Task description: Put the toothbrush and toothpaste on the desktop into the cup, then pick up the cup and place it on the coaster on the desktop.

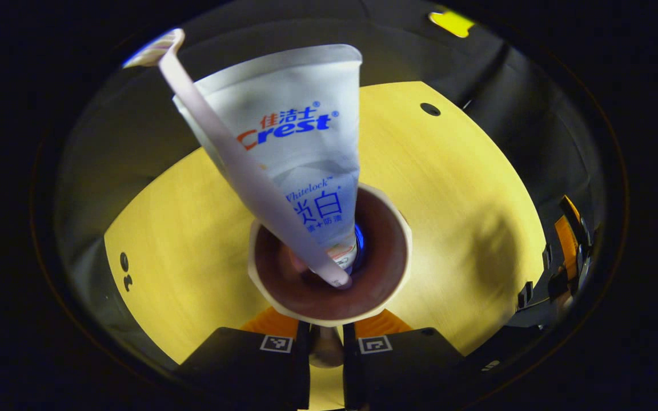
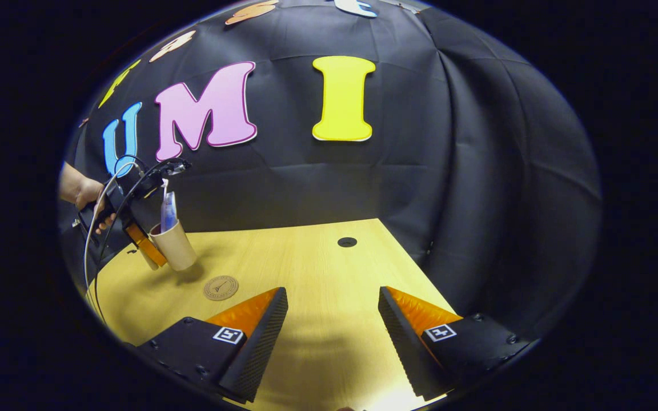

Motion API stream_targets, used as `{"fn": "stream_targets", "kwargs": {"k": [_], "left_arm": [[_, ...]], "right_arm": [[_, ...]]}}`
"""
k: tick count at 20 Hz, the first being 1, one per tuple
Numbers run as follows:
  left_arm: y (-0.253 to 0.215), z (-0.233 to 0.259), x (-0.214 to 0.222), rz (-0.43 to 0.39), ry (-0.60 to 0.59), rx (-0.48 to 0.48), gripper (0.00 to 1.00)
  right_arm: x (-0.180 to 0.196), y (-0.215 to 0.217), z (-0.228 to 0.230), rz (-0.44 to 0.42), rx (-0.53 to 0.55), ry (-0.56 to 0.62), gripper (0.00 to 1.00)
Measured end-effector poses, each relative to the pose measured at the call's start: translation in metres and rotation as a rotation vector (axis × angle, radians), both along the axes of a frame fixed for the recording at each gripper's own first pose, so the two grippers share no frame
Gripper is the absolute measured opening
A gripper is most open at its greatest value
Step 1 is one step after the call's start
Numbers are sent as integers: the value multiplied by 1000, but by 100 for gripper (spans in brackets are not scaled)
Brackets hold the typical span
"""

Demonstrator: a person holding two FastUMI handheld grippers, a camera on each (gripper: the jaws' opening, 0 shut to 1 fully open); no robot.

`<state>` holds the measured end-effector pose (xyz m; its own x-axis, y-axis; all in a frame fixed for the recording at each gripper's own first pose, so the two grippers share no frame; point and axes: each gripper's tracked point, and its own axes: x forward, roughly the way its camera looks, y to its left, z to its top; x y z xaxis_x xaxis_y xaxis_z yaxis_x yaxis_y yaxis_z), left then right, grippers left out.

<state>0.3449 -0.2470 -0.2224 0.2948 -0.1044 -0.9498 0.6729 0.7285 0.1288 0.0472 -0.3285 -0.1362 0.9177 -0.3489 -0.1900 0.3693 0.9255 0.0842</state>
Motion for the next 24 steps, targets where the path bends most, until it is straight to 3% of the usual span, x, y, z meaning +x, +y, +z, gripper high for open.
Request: {"fn": "stream_targets", "kwargs": {"k": [1,9,11,12,16,17,18,20,21,22,23,24], "left_arm": [[-9,-5,-2,-15,9,1,28],[-59,-44,-7,-93,56,35,27],[-59,-48,-8,-98,65,43,31],[-58,-50,-7,-97,68,47,27],[-56,-57,-4,-85,72,57,28],[-55,-58,-4,-82,70,60,32],[-54,-59,-4,-80,70,59,28],[-56,-60,-4,-72,73,50,32],[-57,-60,-4,-72,75,47,28],[-59,-62,-4,-78,68,45,33],[-58,-61,-6,-78,64,48,24],[-56,-60,-6,-75,63,47,29]], "right_arm": [[-3,-4,1,-9,-2,-3,98],[-15,-21,-5,-50,11,8,98],[-15,-23,-5,-54,19,6,98],[-15,-24,-4,-57,18,2,98],[-13,-24,-7,-58,22,6,98],[-12,-23,-8,-59,23,7,98],[-11,-23,-8,-58,24,8,98],[-9,-20,-11,-54,27,15,98],[-8,-18,-10,-52,28,14,98],[-7,-16,-9,-49,27,12,98],[-6,-14,-8,-46,26,9,98],[-7,-12,-7,-43,23,8,98]]}}
